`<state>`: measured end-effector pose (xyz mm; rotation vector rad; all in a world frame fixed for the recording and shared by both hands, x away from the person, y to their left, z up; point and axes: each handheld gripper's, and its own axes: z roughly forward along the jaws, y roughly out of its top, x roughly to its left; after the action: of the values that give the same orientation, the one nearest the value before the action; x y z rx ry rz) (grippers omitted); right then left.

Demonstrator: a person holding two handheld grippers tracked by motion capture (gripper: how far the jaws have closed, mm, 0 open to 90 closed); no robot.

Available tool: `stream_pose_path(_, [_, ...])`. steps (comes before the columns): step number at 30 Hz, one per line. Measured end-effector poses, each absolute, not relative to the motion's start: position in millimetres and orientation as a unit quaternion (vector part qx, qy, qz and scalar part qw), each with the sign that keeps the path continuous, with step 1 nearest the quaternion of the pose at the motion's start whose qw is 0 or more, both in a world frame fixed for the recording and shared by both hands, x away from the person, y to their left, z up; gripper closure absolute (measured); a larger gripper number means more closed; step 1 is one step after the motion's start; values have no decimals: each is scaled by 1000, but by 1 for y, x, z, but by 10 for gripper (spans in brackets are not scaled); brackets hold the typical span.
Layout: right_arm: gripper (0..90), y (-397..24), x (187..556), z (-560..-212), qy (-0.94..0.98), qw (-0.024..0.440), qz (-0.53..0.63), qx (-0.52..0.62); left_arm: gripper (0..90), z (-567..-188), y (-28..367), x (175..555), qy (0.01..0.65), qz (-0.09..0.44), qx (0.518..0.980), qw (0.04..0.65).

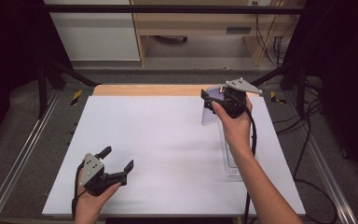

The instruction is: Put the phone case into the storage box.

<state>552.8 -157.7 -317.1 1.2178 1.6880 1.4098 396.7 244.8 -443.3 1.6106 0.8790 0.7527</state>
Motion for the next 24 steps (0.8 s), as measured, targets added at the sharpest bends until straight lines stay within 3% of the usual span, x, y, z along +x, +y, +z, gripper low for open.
stream_pose_path(14, [175, -200, 581, -324, 595, 369, 510, 500, 40, -454, 284, 394, 415, 345, 626, 563])
stream_pose_path(24, [174, -201, 598, -339, 583, 414, 476, 511, 42, -452, 296, 392, 429, 364, 604, 564])
